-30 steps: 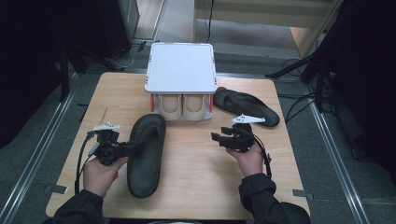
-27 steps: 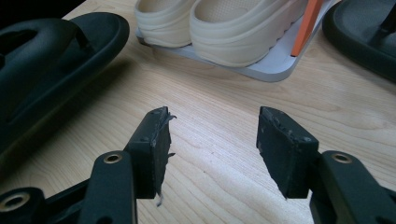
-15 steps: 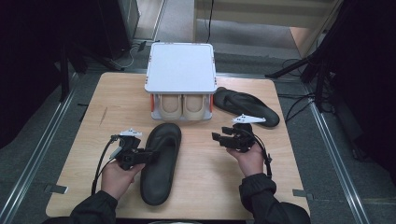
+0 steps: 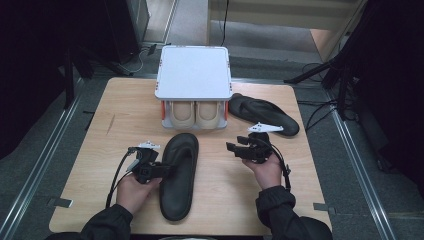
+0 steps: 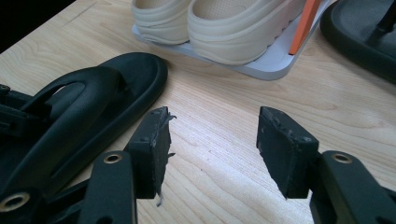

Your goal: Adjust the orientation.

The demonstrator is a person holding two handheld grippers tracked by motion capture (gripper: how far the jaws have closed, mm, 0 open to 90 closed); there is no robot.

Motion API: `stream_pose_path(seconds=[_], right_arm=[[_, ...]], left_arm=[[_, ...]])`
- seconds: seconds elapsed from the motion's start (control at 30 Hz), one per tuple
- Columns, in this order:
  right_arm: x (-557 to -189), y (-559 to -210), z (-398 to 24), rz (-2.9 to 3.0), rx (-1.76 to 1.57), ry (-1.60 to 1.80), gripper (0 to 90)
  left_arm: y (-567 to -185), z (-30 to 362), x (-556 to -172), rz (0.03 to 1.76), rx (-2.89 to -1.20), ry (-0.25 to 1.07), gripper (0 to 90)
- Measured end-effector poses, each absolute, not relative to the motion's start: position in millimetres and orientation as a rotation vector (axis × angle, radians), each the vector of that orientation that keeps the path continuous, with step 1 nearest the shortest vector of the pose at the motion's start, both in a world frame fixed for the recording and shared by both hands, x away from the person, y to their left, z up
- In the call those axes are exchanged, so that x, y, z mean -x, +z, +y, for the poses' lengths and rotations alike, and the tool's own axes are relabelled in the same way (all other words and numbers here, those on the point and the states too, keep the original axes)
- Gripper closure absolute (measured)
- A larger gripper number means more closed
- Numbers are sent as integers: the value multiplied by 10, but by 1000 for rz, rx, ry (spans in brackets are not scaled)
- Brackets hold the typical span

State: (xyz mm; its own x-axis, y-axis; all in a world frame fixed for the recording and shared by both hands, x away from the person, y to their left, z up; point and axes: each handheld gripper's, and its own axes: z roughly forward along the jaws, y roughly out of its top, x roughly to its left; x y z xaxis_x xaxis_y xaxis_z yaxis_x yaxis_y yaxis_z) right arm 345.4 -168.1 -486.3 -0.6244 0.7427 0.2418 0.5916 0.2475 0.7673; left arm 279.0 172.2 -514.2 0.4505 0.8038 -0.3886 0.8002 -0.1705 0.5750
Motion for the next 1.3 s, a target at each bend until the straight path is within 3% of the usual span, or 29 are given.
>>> stream_pose_path(seconds=[0.13, 0.6, 0.8, 1.0, 1.17, 1.3], right_arm=[[-3455, -4860, -1689, 2337, -1270, 1318, 454], [-3495, -4828, -1807, 2317, -1289, 1315, 508], [-3525, -4816, -1873, 2322, -1299, 1292, 616], [-3557, -4807, -1926, 2342, -1259, 1230, 800], [-3607, -4796, -2032, 2323, -1287, 1234, 878], [-3666, -4820, -2170, 2290, -1346, 1252, 883]], left_arm=[[-5077, 1751, -2788, 1326, -1950, 17, 563], [-4891, 2125, -2774, 1327, -1944, 126, 437], [-4903, 2216, -2794, 1322, -1935, 129, 416], [-4942, 2247, -2843, 1326, -1936, 109, 412], [-4942, 2295, -2900, 1323, -1921, 108, 409], [-4942, 2339, -2943, 1336, -1910, 107, 407]])
